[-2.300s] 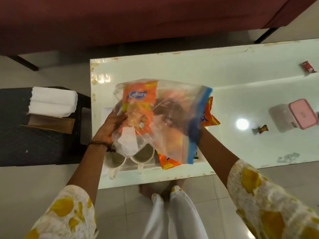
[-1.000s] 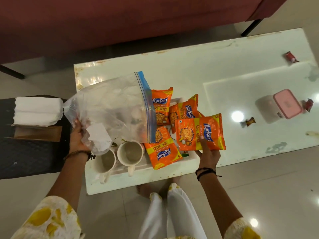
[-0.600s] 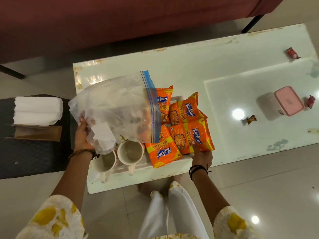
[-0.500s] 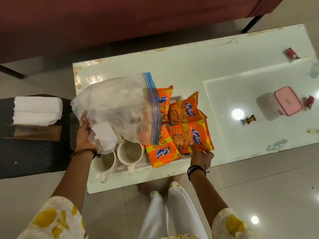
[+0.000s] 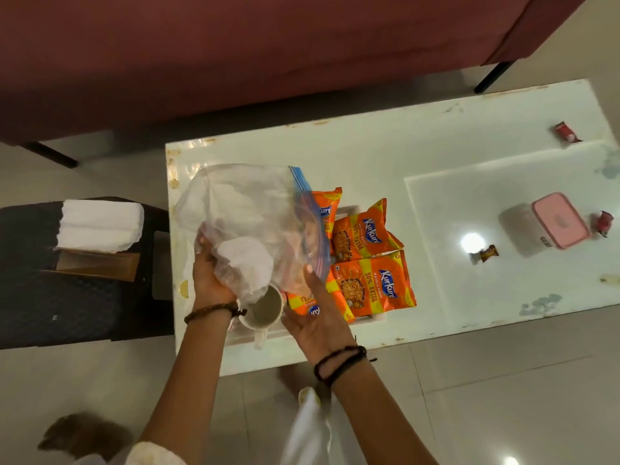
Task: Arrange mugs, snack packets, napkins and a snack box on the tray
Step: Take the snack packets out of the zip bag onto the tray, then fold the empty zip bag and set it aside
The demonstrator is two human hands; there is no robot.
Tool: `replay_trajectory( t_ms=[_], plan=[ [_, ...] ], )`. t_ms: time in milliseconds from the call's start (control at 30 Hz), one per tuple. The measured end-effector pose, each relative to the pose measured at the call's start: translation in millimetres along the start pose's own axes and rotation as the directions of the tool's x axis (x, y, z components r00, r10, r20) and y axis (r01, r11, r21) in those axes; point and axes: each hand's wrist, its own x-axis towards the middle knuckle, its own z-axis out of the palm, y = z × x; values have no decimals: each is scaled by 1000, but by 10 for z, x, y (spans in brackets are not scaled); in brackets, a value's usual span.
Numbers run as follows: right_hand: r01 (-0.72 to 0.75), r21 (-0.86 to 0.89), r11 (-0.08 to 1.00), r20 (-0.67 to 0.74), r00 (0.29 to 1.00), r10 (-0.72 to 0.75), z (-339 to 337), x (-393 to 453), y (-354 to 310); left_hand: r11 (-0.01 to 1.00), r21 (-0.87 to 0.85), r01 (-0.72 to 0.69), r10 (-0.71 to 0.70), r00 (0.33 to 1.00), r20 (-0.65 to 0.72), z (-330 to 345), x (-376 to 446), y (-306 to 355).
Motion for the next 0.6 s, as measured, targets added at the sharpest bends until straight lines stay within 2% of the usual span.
replay_trajectory(
  t_ms=[67, 167, 267, 300, 367, 433, 500, 533, 600],
  plan=[
    [-7, 88, 996, 38, 999, 4, 107, -27, -60, 997, 67, -49, 46, 998, 33, 101, -53, -70],
    [45, -5, 999, 31, 999, -45, 279, 26, -190, 991, 118, -67, 62, 997, 51, 172, -41, -171],
    [286, -53, 957, -94, 953, -289, 326, 161, -505, 887, 395, -240, 279, 959, -43, 163, -73, -206],
    [369, -81, 926, -146, 915, -377, 301, 211, -649, 855, 445, -268, 333, 940, -75, 128, -83, -185],
    [479, -105, 871, -140, 860, -490, 245, 262, -852, 843, 468, -264, 353, 929, -113, 66, -143, -145],
    [476, -88, 875, -74, 873, -483, 194, 305, -872, 841, 475, -260, 352, 929, -113, 46, -175, -162],
    [376, -119, 919, 2, 926, -378, 187, 326, -740, 838, 483, -255, 345, 932, -107, 61, -199, -252],
    [345, -135, 929, 24, 938, -345, 186, 336, -657, 848, 476, -234, 311, 946, -89, 69, -207, -293],
    [370, -140, 919, -13, 927, -375, 132, 357, -554, 878, 451, -163, 194, 981, -23, 41, -224, -293]
  ],
)
